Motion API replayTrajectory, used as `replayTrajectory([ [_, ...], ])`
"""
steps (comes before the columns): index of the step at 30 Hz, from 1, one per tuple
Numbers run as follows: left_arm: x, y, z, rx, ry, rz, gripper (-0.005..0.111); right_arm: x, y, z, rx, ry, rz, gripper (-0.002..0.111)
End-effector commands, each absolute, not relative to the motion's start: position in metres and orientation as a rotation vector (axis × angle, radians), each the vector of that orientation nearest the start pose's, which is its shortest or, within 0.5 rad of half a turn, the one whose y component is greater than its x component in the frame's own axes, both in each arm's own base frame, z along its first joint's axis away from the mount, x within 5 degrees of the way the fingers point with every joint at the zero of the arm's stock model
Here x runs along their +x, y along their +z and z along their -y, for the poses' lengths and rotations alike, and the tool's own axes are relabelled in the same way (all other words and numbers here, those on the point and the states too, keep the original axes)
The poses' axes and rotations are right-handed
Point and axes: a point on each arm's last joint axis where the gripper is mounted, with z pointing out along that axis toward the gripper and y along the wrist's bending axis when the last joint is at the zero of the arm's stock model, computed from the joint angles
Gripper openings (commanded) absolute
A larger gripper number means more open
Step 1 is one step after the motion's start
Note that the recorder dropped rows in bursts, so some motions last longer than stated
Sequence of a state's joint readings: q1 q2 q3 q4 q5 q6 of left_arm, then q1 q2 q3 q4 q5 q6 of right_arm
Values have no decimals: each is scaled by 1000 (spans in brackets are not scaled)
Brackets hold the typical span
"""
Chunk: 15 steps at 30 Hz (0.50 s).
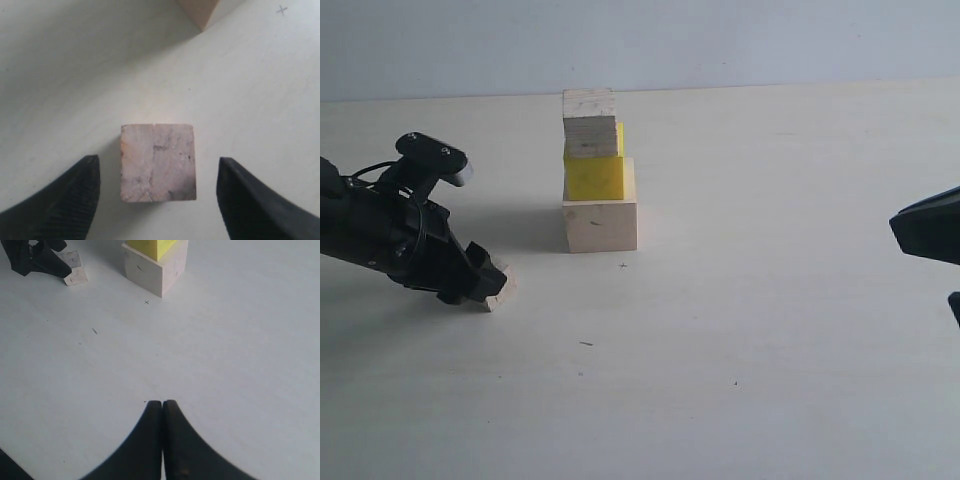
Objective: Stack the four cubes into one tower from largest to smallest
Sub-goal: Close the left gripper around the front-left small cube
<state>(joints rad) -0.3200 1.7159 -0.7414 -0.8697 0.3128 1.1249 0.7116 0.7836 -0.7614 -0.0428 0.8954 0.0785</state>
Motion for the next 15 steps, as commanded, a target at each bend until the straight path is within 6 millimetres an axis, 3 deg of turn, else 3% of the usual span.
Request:
replayTrajectory([
  [1, 274, 137, 116, 867, -327, -2504, 65, 105, 321, -88, -773, 319, -2291, 0],
  [15, 274, 138, 116, 856, -332, -2506, 65, 105, 321, -88, -771, 331, -2295, 0],
])
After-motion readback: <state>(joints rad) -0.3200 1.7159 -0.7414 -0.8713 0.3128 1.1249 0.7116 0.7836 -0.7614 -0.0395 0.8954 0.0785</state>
